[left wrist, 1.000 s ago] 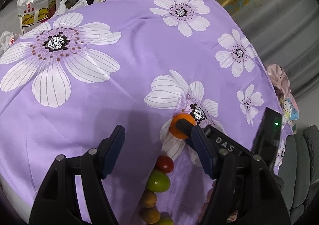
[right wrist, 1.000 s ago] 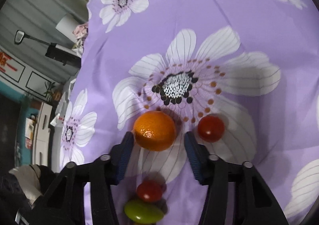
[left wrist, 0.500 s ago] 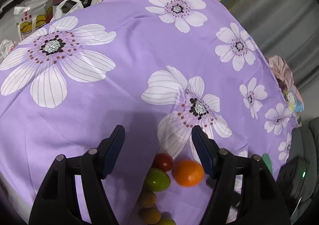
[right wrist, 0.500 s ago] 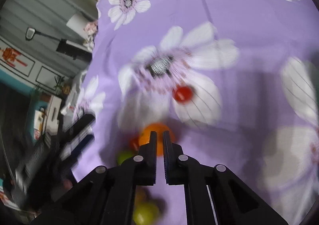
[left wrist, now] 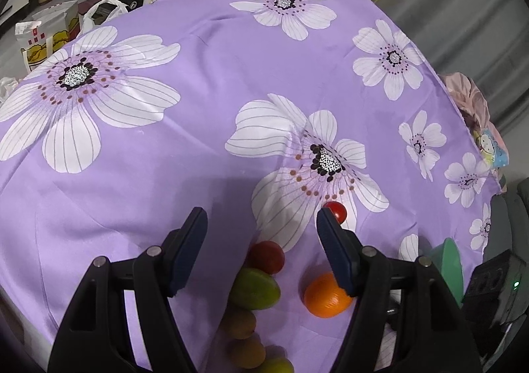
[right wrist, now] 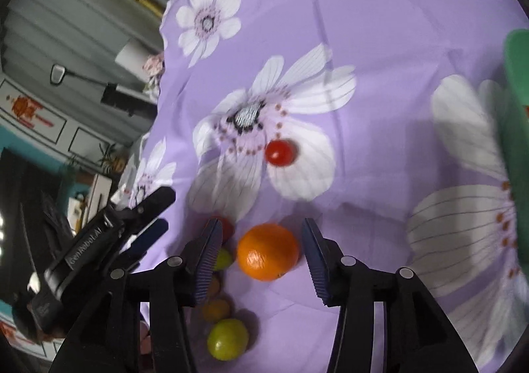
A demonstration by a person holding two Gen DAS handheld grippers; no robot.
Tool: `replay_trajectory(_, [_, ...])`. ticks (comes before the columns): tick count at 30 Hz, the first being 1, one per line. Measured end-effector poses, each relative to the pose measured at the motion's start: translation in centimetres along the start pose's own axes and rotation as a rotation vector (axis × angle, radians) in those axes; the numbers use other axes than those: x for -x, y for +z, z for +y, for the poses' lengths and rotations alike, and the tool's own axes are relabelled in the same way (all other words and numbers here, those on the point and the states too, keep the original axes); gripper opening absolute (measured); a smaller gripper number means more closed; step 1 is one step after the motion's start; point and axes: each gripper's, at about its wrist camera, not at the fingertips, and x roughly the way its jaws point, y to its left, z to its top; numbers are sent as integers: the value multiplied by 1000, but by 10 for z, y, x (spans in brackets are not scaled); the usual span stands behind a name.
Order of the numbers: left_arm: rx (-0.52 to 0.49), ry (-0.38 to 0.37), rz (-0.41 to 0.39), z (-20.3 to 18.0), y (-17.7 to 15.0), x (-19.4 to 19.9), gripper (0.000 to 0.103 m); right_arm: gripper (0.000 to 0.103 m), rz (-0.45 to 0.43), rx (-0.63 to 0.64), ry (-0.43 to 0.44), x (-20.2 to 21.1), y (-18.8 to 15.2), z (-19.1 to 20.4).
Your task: Organize fruits
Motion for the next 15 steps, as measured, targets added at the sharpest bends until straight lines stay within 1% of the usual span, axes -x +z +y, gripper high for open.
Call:
replay_trajectory(5, [13,2,3,3,0,0,68,49,70,35,-23,-33,-9,10])
replay_trajectory(7, [12,5,4,3,-1,0,68,48,59,44,-29,-36,-11,12])
replay_trajectory(9, [9,5,3,3,-1,1,68,47,62,72,-68,-32,-13,17])
replay_trajectory(13, [-2,-1,13,0,-2,0,68,47,74,70,-102,-5,-14,11])
replay_trajectory(15, [-16,-7,22,-3,-4,-1,68,47,108,78,-129,5,-13,4])
